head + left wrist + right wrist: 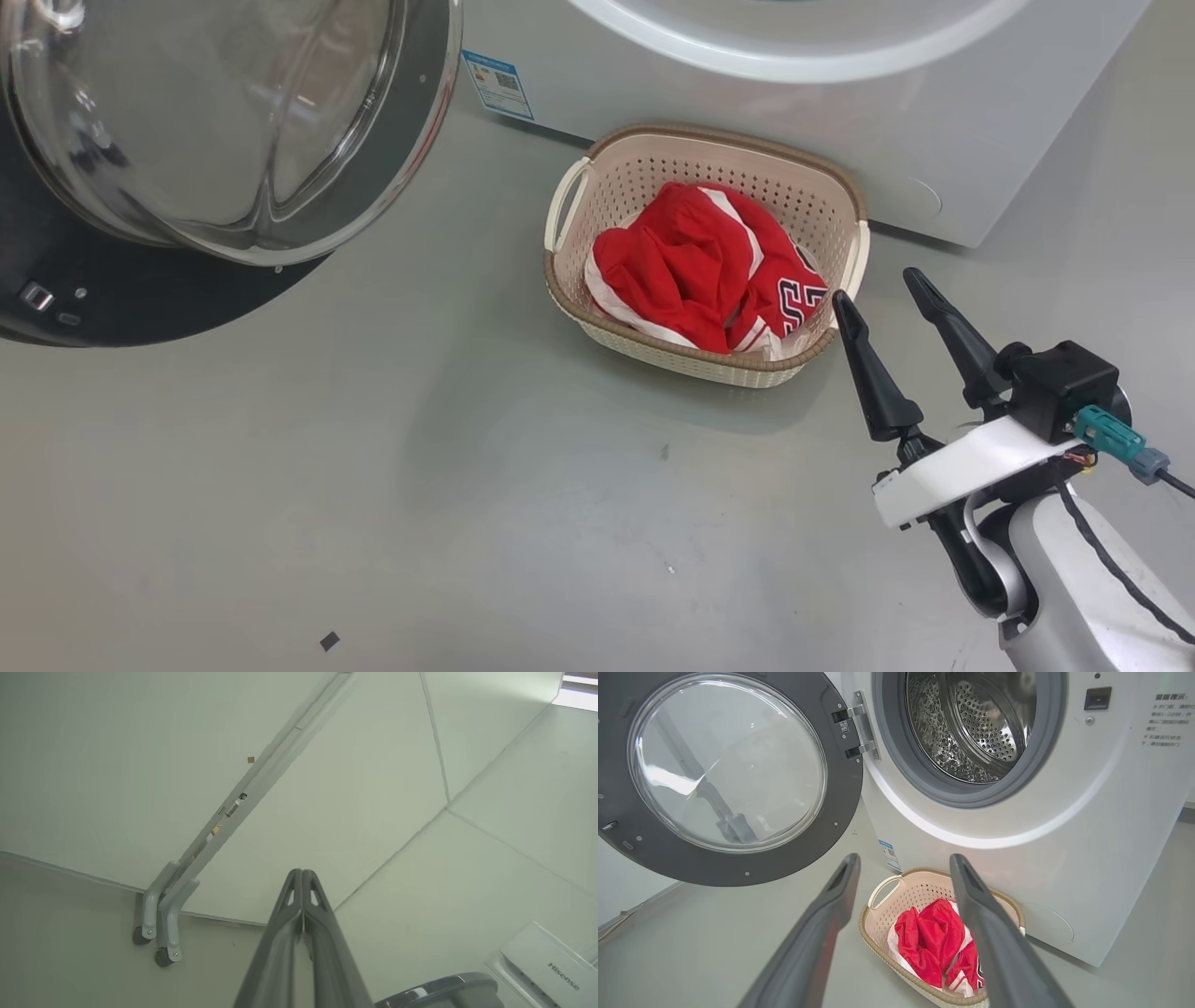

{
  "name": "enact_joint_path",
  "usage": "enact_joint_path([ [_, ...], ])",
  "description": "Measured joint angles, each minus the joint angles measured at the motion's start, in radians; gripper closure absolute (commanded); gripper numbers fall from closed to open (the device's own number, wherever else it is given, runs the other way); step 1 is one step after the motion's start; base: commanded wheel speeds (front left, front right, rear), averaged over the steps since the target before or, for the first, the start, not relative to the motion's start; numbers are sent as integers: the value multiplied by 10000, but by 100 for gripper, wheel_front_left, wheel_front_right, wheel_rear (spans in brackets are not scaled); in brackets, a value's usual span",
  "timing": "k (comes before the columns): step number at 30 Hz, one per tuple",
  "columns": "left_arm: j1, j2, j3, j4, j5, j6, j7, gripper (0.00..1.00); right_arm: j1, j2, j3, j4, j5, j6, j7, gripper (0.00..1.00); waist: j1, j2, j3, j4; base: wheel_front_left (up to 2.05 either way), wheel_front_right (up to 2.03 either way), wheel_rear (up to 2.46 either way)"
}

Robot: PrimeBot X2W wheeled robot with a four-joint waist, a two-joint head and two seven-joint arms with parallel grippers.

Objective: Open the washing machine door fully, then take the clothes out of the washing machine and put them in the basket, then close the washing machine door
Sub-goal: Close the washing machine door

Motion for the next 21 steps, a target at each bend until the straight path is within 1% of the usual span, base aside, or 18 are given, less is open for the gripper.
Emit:
enact_joint_path([
  [3, -775, 79, 742, 731, -911, 750, 483, 100, -121, -8, -8, -92, 0, 2, 13, 0, 0, 0, 110, -124, 0, 0, 0],
  [4, -1004, 75, 878, 905, -1239, 884, 648, 100, -140, -8, -12, -107, 0, 2, 13, 0, 0, 0, 147, -160, 0, 0, 0],
  [7, -1631, 73, 1175, 1480, -1802, 1081, 1068, 100, -150, -10, -10, -109, 0, 2, 15, 0, 0, 0, 248, -260, 0, 0, 0],
  [11, -2077, 107, 1557, 2334, -2004, 1158, 1407, 100, -157, -8, -4, -113, 2, 6, 44, 0, 0, 0, 345, -377, 0, 0, 0],
  [15, -2288, 115, 1519, 3168, -2063, 1158, 1795, 100, -161, -12, -38, -123, 2, 10, 42, 0, 0, 0, 416, -443, 0, 0, 0],
  [17, -2439, 61, 1457, 3616, -2447, 1158, 2274, 100, -167, -13, -36, -125, 2, 12, 40, 0, 0, 0, 430, -468, 0, 0, 0],
  [21, -2486, -33, 1498, 4771, -2382, 1154, 2516, 100, -182, -2, -42, -127, 6, 12, 38, 0, 0, 0, 438, -526, 0, 0, 0],
])
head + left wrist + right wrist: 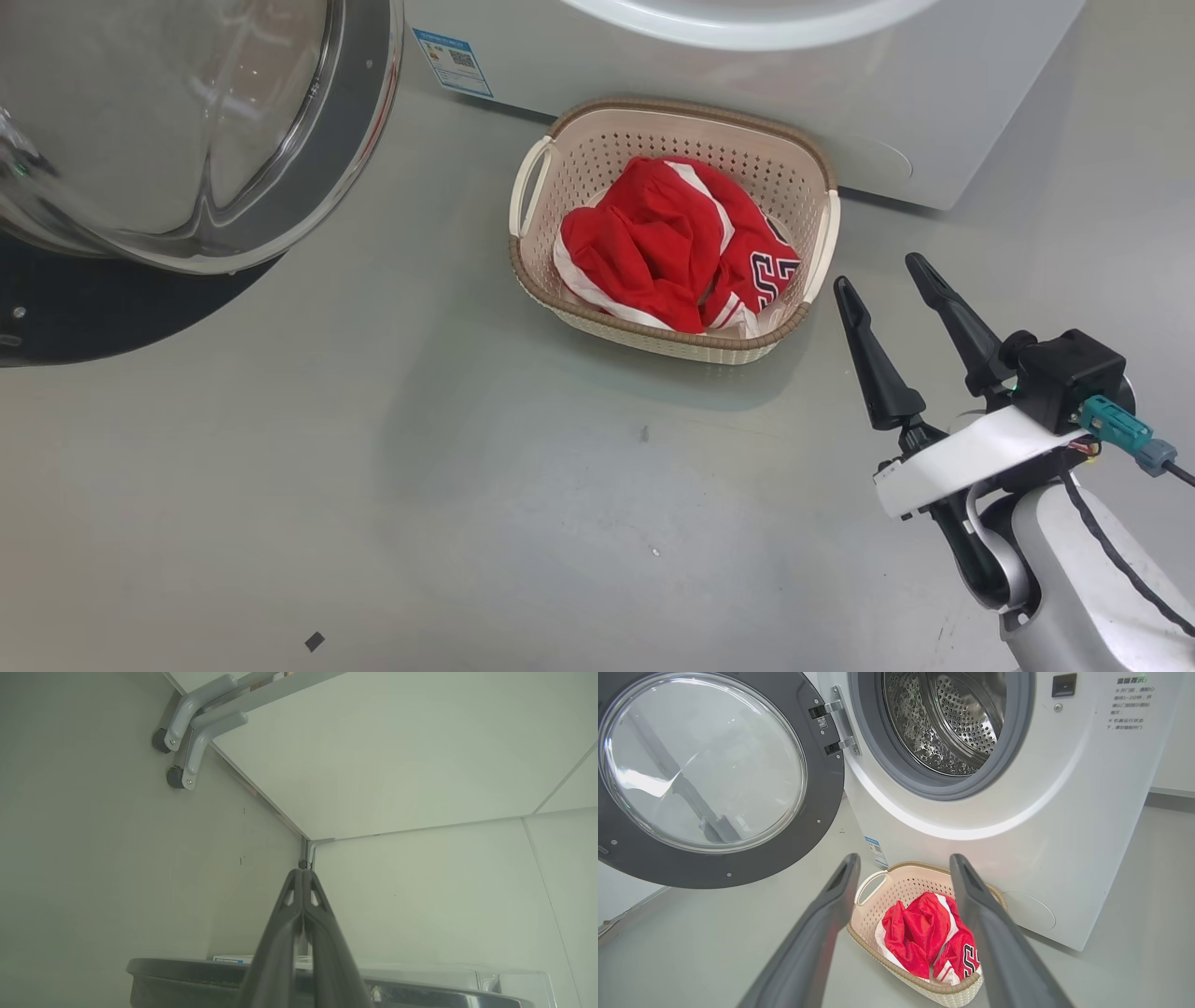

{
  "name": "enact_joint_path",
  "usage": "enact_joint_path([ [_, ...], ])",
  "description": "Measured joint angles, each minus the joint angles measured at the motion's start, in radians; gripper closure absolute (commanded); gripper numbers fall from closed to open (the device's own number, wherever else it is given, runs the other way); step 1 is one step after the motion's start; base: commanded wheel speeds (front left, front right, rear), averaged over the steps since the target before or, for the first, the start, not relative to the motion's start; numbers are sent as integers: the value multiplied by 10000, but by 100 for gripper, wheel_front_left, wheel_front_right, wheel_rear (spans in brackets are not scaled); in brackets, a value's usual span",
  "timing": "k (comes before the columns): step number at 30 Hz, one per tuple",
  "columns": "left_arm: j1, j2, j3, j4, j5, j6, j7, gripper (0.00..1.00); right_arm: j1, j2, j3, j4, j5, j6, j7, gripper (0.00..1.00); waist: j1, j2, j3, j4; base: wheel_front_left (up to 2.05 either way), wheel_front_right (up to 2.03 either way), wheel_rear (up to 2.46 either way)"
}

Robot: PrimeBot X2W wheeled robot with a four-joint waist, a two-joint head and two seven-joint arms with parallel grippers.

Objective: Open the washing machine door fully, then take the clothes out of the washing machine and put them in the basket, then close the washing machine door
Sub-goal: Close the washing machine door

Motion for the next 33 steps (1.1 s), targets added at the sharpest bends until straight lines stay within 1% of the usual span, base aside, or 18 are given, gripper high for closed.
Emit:
enact_joint_path([
  [4, -198, 13, -150, 604, -2, 0, 520, 100, -17, 6, 17, 2, -2, 0, -2, 0, 0, 0, -5, -61, 0, 0, 0],
  [8, -841, 25, -385, 1011, -13, 0, 1133, 100, -24, 10, 50, 8, -2, 2, -44, 0, 0, 0, -29, -134, 0, 0, 0],
  [15, -1214, 180, -644, 1290, -6, 0, 1655, 100, -28, 33, 84, 17, 0, 2, -46, 0, 0, 0, -58, -205, 0, 0, 0],
  [16, -1305, 295, -763, 1319, -2, -2, 1816, 100, -29, 40, 92, 29, -2, 2, -50, 0, 0, 0, -67, -224, 0, 0, 0],
  [20, -1370, 466, -982, 1323, 79, -2, 2155, 100, -30, 50, 104, 54, -2, 4, -59, 0, 0, 0, -91, -250, 0, 0, 0],
  [33, -1426, 752, -1266, 1720, 100, -2, 3058, 100, -35, 111, 136, 184, 15, 13, -188, 0, 0, 0, -256, -282, 0, 0, 0],
])
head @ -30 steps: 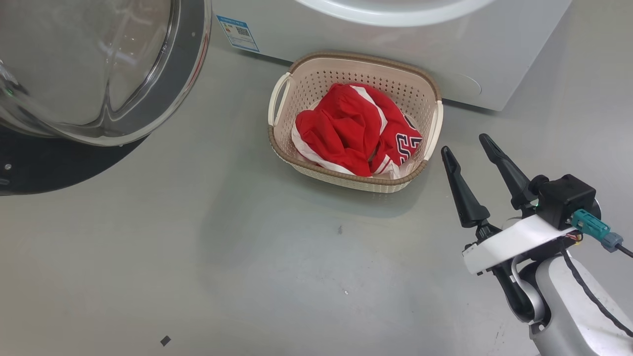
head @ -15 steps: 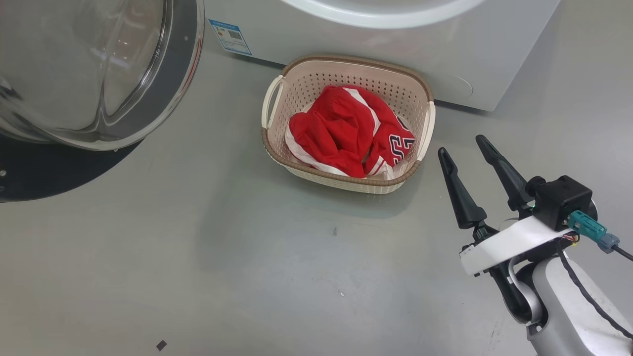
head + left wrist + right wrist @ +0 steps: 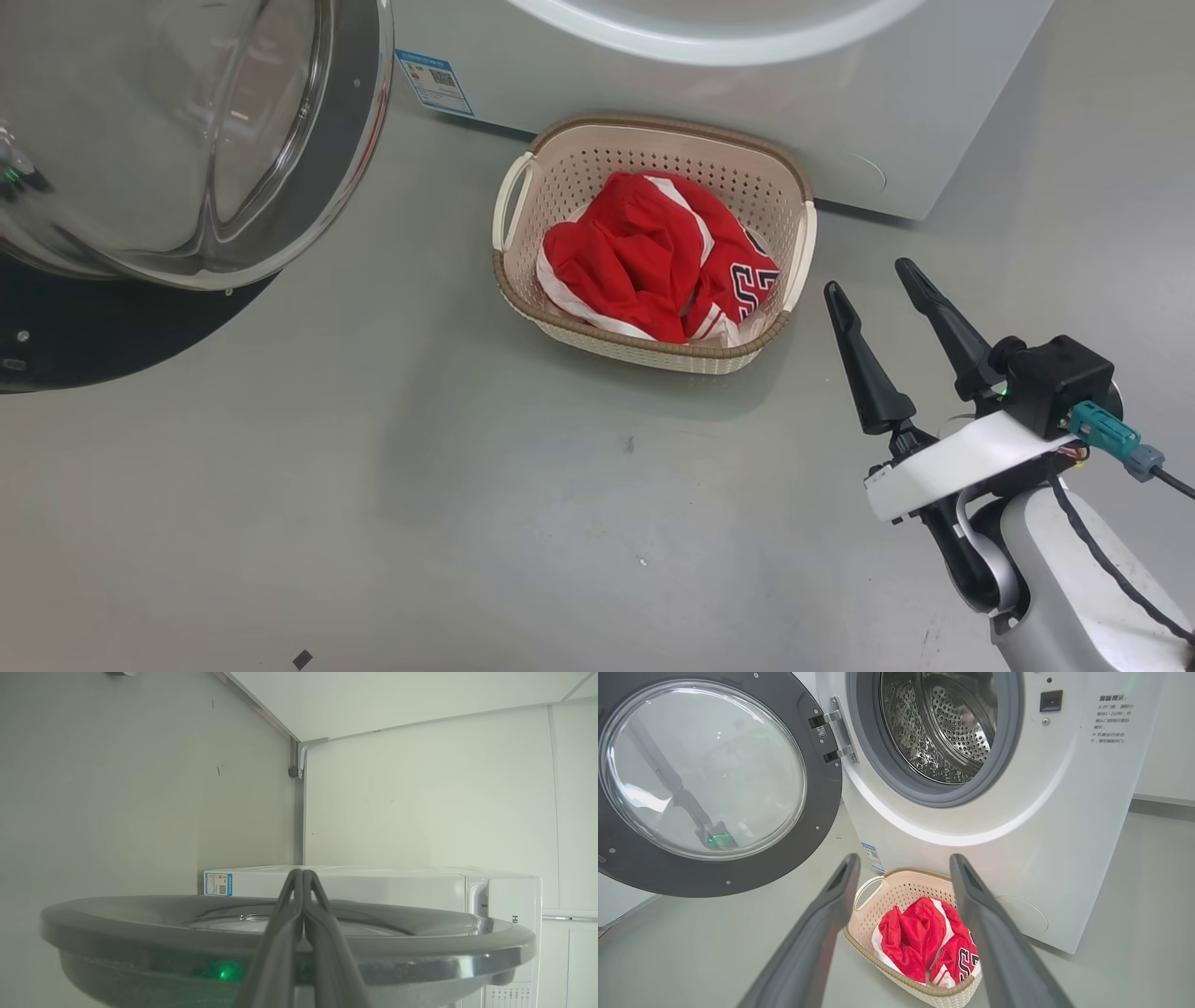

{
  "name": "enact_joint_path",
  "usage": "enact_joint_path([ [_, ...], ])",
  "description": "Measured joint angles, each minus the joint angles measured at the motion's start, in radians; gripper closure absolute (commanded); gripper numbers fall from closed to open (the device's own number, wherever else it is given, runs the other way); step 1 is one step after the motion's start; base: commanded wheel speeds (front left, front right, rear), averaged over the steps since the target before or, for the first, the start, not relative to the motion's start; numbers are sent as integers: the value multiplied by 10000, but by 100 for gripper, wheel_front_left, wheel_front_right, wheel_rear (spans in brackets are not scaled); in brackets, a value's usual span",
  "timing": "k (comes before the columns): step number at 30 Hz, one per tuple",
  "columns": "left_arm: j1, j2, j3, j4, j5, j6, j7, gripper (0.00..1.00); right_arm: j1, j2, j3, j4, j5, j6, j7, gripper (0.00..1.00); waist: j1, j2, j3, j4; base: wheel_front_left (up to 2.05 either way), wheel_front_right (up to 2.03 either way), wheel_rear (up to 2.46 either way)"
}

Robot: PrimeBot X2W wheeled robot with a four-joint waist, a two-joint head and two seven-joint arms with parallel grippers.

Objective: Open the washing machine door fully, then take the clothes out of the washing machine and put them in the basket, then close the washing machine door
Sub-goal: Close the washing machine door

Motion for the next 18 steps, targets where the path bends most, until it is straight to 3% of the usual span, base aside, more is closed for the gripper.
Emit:
enact_joint_path([
  [18, 44, -295, -585, 102, 2, -176, 1248, 100, -85, 63, -33, 221, 25, 0, -196, 0, 0, 0, -231, 85, 0, 0, 0],
])
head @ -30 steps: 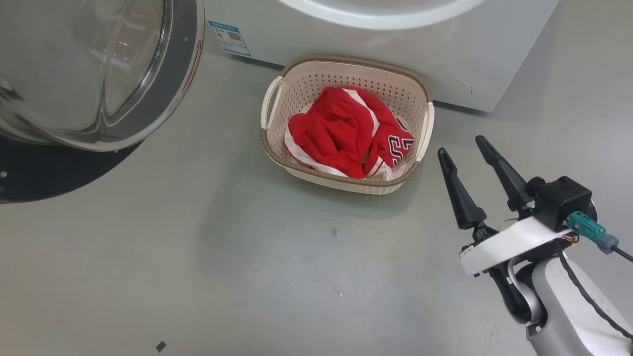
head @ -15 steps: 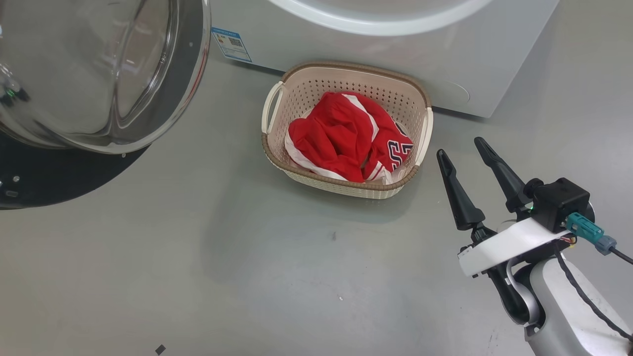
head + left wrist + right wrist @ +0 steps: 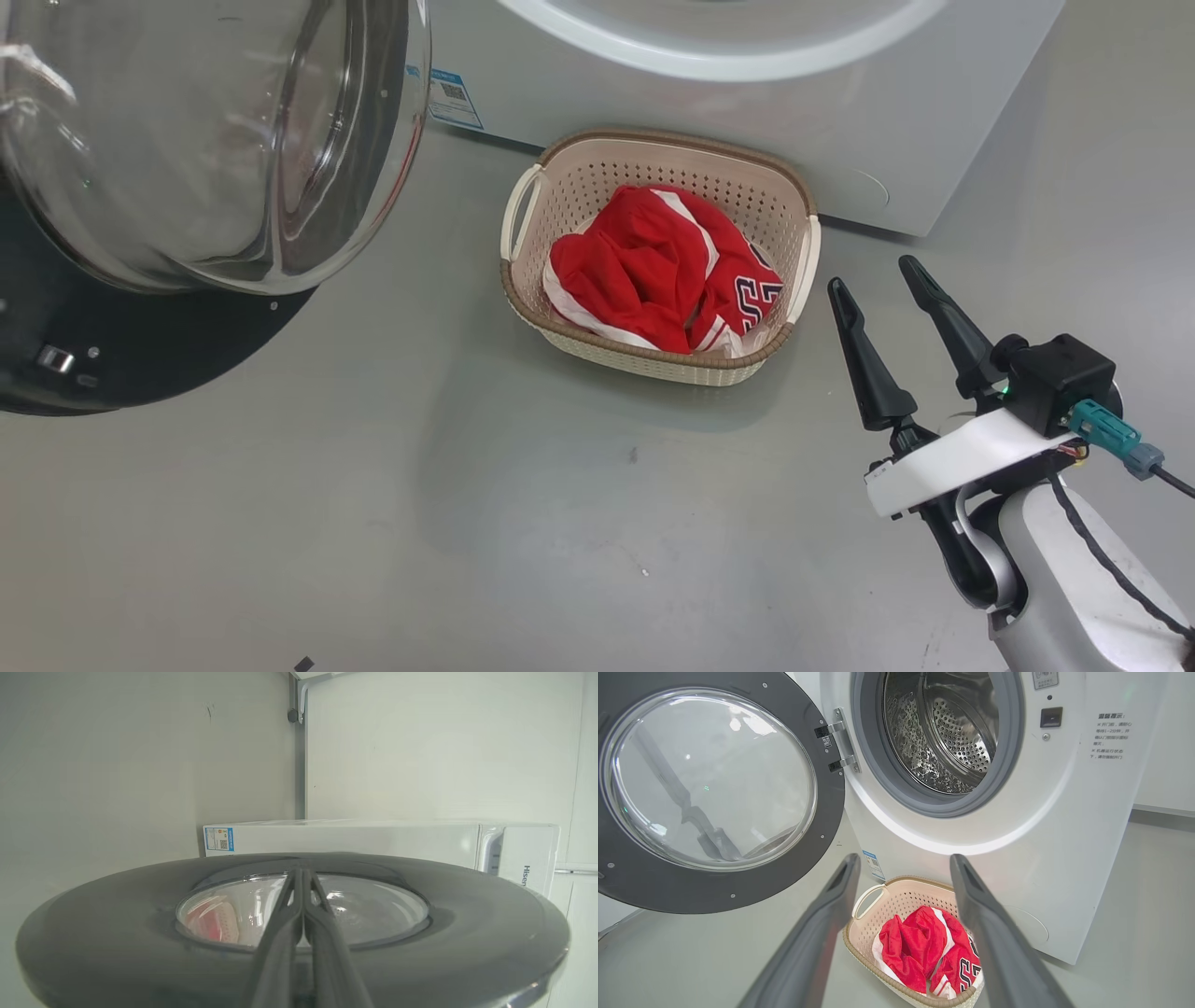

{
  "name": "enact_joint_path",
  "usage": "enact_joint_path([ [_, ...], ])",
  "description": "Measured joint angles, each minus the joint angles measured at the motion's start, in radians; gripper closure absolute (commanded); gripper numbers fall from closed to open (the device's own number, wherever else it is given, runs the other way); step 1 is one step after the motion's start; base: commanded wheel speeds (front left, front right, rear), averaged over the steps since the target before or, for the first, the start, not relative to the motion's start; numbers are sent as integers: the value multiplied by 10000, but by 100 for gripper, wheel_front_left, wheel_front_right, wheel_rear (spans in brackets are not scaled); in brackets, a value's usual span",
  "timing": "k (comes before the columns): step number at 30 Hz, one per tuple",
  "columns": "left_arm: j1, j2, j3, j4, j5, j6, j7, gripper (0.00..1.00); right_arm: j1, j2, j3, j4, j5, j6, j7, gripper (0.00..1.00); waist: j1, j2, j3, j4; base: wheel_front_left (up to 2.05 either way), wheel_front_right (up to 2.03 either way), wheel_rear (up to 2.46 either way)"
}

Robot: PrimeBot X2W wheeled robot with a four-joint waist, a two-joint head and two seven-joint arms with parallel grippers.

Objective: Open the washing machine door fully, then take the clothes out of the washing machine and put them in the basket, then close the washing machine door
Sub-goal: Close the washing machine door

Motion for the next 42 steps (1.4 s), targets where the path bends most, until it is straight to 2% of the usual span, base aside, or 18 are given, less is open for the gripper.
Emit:
enact_joint_path([
  [7, 464, -495, -313, -10, -38, -293, 650, 100, 1, 59, 21, 138, 71, 2, -63, 0, 0, 0, -212, 71, 0, 0, 0],
  [18, 1033, -844, -548, -571, -199, -756, 1392, 100, 4, 153, 54, 207, 82, 2, -113, 0, 0, 0, -414, 99, 0, 0, 0],
  [30, 1532, -1908, -1003, -1605, -602, -1104, 2299, 100, 7, 242, 69, 303, 119, 2, -190, 0, 0, 0, -574, 101, 0, 0, 0],
  [42, 2308, -2989, -1929, -3039, -610, -1331, 2959, 100, 17, 284, 69, 391, 171, 0, -276, 0, 0, 0, -672, 78, 0, 0, 0],
])
